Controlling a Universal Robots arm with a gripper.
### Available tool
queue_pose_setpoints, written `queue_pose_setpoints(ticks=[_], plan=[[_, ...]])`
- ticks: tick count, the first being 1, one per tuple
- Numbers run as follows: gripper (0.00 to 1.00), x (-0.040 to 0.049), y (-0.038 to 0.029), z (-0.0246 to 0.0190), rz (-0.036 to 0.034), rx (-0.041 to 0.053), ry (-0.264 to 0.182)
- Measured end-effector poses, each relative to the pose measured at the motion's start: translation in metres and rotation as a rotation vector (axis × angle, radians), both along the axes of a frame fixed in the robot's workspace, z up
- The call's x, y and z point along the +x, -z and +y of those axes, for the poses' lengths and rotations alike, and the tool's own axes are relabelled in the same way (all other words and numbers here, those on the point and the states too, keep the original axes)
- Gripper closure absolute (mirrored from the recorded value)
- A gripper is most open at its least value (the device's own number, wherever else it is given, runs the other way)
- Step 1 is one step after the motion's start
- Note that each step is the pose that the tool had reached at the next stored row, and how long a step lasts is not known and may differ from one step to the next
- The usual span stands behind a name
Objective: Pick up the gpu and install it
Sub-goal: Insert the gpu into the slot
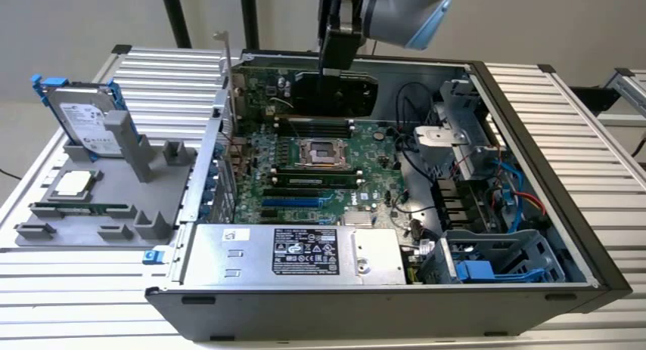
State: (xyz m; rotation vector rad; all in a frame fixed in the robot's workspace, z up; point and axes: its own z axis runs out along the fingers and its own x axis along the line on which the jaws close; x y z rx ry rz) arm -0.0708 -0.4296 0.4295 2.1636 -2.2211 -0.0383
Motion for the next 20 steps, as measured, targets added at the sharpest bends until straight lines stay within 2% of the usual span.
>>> queue_pose_setpoints(ticks=[9, 20], plan=[[1.00, 0.0023, 0.0042, 0.0000, 0.0000, 0.0000, 0.050], [1.00, 0.0042, 0.0073, 0.0000, 0.0000, 0.0000, 0.062]])
